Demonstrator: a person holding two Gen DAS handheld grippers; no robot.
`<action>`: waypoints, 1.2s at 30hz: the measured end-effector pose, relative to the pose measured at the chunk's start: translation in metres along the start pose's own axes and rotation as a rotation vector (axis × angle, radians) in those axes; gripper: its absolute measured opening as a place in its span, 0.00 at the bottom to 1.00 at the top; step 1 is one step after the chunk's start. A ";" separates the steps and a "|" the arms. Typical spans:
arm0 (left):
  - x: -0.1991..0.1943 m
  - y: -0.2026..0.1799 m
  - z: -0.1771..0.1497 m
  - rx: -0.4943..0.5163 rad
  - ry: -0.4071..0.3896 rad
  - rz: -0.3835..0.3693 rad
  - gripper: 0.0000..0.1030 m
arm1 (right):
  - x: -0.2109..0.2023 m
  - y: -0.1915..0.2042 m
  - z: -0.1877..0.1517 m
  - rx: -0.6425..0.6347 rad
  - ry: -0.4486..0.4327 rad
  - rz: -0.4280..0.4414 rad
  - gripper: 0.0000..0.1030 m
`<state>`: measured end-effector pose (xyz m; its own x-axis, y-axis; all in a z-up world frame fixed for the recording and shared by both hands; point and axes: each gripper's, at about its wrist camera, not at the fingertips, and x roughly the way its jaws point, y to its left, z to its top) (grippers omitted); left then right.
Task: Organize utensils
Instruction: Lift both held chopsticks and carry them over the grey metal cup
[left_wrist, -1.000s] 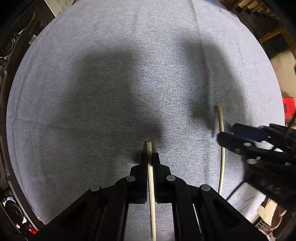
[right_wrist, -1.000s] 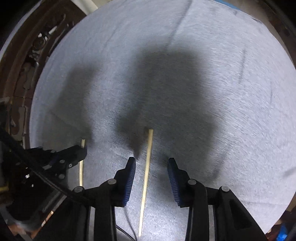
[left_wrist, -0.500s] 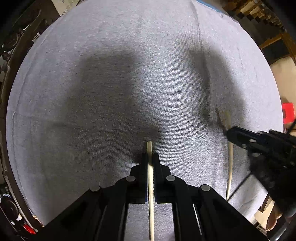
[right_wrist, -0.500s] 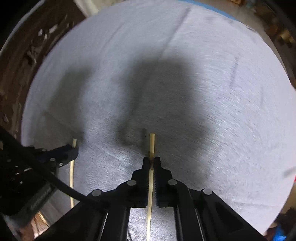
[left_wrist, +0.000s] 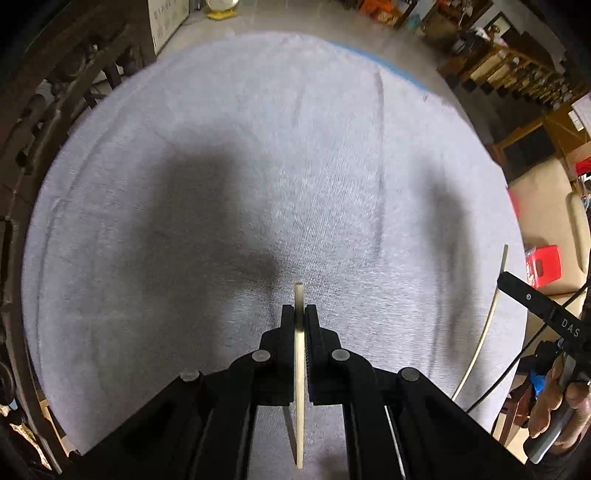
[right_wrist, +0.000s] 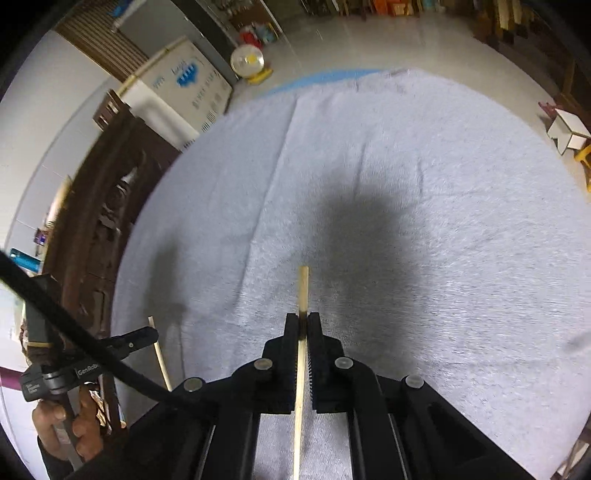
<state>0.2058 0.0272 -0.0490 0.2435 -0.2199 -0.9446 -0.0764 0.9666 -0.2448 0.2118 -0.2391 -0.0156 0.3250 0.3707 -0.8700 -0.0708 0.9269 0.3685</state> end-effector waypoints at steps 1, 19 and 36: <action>-0.008 -0.002 -0.001 -0.001 -0.015 -0.005 0.04 | -0.008 0.001 -0.003 -0.003 -0.025 0.002 0.05; -0.137 0.000 -0.049 -0.039 -0.371 -0.020 0.04 | -0.164 -0.005 -0.077 0.017 -0.498 0.060 0.05; -0.254 -0.028 -0.138 0.004 -0.647 -0.106 0.04 | -0.279 0.037 -0.190 -0.051 -0.850 0.173 0.05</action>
<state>0.0130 0.0373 0.1677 0.7819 -0.1915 -0.5933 -0.0170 0.9447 -0.3274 -0.0603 -0.2970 0.1787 0.8987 0.3564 -0.2556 -0.2198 0.8704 0.4406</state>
